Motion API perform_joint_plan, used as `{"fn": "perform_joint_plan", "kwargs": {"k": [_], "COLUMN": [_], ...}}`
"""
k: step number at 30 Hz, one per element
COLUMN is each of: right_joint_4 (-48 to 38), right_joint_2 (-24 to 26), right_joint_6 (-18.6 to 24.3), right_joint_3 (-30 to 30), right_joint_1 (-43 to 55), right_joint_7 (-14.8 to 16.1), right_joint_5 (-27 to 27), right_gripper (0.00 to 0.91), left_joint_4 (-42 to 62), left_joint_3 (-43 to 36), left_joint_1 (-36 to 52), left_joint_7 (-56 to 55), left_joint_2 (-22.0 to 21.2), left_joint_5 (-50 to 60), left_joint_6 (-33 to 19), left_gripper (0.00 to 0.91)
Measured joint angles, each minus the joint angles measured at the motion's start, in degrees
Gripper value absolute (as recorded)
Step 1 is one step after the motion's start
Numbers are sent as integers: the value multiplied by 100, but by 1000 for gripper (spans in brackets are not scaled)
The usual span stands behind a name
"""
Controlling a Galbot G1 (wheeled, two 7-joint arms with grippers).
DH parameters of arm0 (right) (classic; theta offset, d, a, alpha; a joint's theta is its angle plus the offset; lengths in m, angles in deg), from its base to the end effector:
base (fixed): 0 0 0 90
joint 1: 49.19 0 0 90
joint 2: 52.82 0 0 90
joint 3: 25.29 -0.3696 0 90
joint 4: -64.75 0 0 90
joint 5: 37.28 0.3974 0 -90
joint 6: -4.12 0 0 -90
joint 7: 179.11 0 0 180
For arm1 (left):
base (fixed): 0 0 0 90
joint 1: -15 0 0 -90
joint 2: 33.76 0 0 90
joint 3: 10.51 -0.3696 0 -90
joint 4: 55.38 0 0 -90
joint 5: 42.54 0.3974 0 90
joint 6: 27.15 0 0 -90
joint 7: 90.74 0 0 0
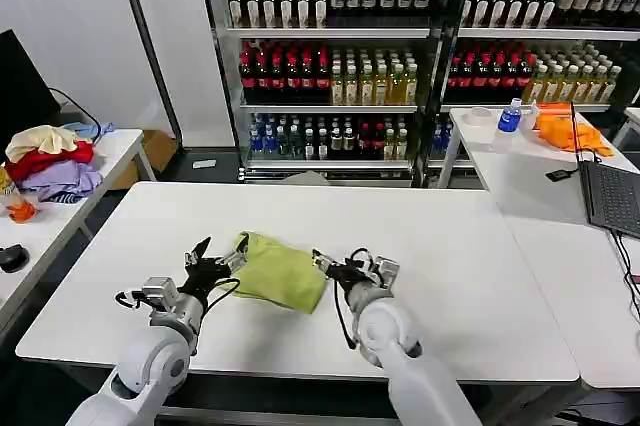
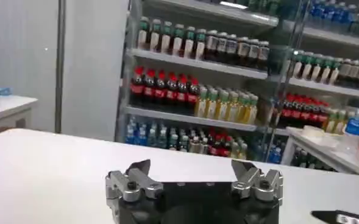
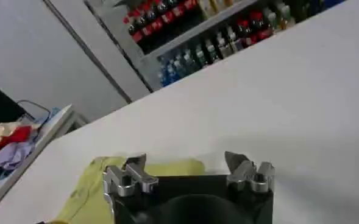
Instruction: Fold and organize the clothes.
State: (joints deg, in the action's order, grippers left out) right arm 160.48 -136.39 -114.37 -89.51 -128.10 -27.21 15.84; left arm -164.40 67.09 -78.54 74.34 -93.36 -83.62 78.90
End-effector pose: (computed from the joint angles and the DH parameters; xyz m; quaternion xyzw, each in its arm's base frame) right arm 0.4162 0.1339 -0.2721 0.1177 -0.9251 -0.2410 0.2686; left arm 0.3509 0.0519 -0.2701 -0.0653 -0.9893 0.0753 0.1064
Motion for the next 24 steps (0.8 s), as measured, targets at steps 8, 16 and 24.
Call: {"fn": "perform_joint_plan", "kwargs": {"k": [8, 16, 24], "right_joint_4": [-397, -594, -751], "right_joint_2": [-213, -307, -278], "right_joint_6": [14, 10, -17], "right_joint_3": [91, 129, 65], "right_joint_1": [239, 333, 444], "right_joint_7": [-317, -514, -562], "right_joint_5": [176, 273, 301], "right_gripper": [0, 0, 0], "left_joint_4": [-9, 14, 98], "left_joint_3": [122, 149, 174], "left_joint_1": [-105, -120, -144], "left_joint_7": [-22, -30, -29], "left_joint_2": [28, -1, -33], "left_joint_5": [8, 3, 11], "left_joint_6": [-13, -14, -31], "left_gripper": [907, 907, 907]}}
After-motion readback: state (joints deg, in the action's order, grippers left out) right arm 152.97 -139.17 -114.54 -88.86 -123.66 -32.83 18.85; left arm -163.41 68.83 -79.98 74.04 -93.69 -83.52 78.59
